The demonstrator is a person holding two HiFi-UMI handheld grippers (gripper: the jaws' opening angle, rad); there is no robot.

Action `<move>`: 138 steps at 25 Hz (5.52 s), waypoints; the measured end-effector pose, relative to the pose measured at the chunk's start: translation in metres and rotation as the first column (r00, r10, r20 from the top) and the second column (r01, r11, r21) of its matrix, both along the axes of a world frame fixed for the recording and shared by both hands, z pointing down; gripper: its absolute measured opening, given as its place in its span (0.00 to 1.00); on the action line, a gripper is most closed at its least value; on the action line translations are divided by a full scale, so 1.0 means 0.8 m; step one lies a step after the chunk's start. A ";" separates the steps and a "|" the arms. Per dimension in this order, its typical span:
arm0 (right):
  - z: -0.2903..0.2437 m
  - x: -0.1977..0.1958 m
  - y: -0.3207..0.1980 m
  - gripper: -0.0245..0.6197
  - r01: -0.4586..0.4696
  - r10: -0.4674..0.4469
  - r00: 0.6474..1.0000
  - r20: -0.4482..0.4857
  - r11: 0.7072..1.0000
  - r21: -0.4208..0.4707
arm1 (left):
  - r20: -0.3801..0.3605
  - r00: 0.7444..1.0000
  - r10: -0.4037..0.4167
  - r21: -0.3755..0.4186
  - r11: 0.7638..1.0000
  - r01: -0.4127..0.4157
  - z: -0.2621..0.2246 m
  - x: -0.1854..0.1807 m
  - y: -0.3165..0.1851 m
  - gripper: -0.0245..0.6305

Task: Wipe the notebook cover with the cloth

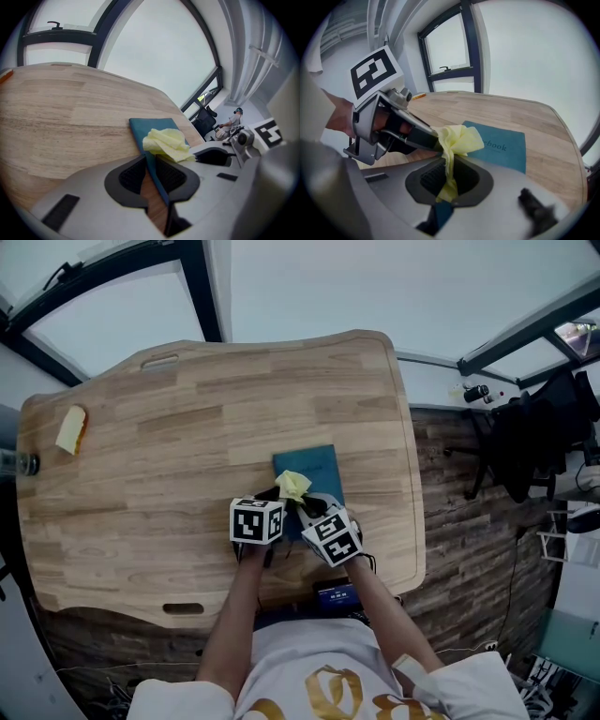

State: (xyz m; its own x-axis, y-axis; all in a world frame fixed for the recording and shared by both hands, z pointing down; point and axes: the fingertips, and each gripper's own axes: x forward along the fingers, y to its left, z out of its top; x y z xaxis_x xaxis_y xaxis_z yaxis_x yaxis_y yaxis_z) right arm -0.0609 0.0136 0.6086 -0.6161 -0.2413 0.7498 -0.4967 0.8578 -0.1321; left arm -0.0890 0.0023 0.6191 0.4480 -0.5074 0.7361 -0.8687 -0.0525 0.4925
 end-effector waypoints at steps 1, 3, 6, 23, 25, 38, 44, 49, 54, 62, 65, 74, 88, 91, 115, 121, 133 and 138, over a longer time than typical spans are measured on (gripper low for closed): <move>0.002 0.002 0.005 0.10 0.003 -0.003 1.000 -0.008 1.000 -0.010 | 0.001 1.000 0.000 0.000 1.000 0.000 0.000 0.000 0.000 0.15; 0.002 0.003 0.008 0.10 0.010 -0.010 1.000 -0.011 1.000 -0.006 | 0.000 1.000 0.000 0.001 1.000 0.000 0.000 0.001 0.000 0.15; 0.001 0.005 0.016 0.10 0.022 -0.022 1.000 -0.003 1.000 -0.017 | -0.002 1.000 0.000 -0.001 1.000 0.000 0.000 0.000 0.000 0.15; 0.006 0.008 0.079 0.10 0.168 -0.168 0.986 0.003 0.981 -0.094 | 0.002 1.000 0.003 0.001 1.000 -0.003 0.001 0.000 0.000 0.15; 0.010 0.009 0.075 0.10 0.151 -0.150 0.989 0.008 0.984 -0.091 | -0.001 1.000 0.002 0.001 1.000 -0.002 0.001 0.000 0.000 0.15; 0.007 0.009 0.079 0.10 0.210 -0.208 0.978 0.030 0.970 -0.120 | 0.009 1.000 0.002 0.002 1.000 -0.002 0.000 -0.001 0.000 0.15; 0.008 0.031 0.070 0.10 0.189 -0.185 0.982 0.038 0.971 -0.149 | 0.005 1.000 0.007 0.004 1.000 -0.007 0.001 0.002 0.000 0.15; 0.006 0.042 0.062 0.10 0.218 -0.209 0.975 0.080 0.966 -0.137 | 0.006 1.000 0.008 0.005 1.000 -0.008 0.001 0.004 0.000 0.15; 0.008 0.056 0.055 0.10 0.249 -0.240 0.968 0.074 0.958 -0.144 | 0.023 1.000 -0.001 0.010 1.000 0.000 0.000 0.002 0.001 0.15; 0.008 0.077 0.044 0.10 0.266 -0.258 0.963 0.074 0.956 -0.124 | 0.011 1.000 -0.002 0.007 1.000 0.002 0.001 0.002 0.000 0.15; 0.008 0.083 0.044 0.10 0.271 -0.265 0.962 0.067 0.954 -0.127 | 0.008 1.000 -0.005 0.006 1.000 0.005 0.000 0.002 0.001 0.15; 0.004 0.105 0.034 0.10 0.253 -0.250 0.968 0.034 0.960 -0.121 | 0.009 1.000 -0.003 0.008 1.000 0.003 0.001 0.002 -0.001 0.15; 0.010 0.108 0.020 0.10 0.250 -0.250 0.968 0.018 0.963 -0.101 | 0.003 1.000 -0.005 0.001 1.000 0.005 0.000 0.002 0.000 0.15; 0.012 0.106 0.017 0.10 0.244 -0.242 0.970 0.027 0.964 -0.110 | 0.001 1.000 -0.003 0.000 1.000 0.003 0.000 0.002 0.000 0.15; 0.005 0.080 -0.066 0.10 0.098 -0.098 0.995 0.024 0.995 0.002 | -0.001 1.000 -0.002 0.000 1.000 0.002 0.000 0.002 0.000 0.15; 0.005 0.078 -0.093 0.10 0.027 -0.026 0.999 0.041 1.000 -0.002 | 0.001 1.000 -0.002 0.003 1.000 0.002 -0.002 0.002 -0.002 0.15; 0.000 0.076 -0.117 0.10 -0.096 0.093 0.993 0.077 0.995 0.030 | 0.002 0.999 -0.037 0.003 0.999 0.037 -0.001 0.002 -0.001 0.15; 0.002 0.076 -0.116 0.10 -0.128 0.127 0.990 0.066 0.992 0.004 | 0.005 0.999 -0.048 0.004 0.999 0.048 -0.001 0.001 -0.001 0.15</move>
